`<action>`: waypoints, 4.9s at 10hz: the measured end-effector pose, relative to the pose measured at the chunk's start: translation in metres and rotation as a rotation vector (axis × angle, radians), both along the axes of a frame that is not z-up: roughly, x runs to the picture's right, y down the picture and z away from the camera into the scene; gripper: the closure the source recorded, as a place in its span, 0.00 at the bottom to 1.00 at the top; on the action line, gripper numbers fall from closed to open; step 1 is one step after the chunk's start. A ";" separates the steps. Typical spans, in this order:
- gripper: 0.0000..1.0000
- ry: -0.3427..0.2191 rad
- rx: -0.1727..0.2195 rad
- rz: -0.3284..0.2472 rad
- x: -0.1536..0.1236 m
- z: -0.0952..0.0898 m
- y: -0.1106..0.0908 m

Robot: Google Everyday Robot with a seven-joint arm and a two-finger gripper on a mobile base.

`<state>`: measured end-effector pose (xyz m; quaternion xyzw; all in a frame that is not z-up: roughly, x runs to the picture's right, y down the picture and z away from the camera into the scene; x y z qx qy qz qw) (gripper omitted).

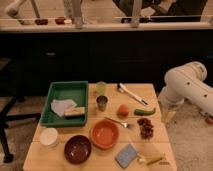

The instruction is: Wipe purple bowl with sponge

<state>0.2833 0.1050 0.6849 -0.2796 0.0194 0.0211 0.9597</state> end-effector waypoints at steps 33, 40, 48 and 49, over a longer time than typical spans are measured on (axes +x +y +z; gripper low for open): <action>0.30 -0.504 -0.123 -0.360 -0.118 -0.006 0.150; 0.30 -0.482 -0.093 -0.316 -0.114 0.000 0.151; 0.30 -0.379 -0.079 -0.225 -0.113 0.016 0.185; 0.30 -0.378 -0.074 -0.210 -0.114 0.019 0.188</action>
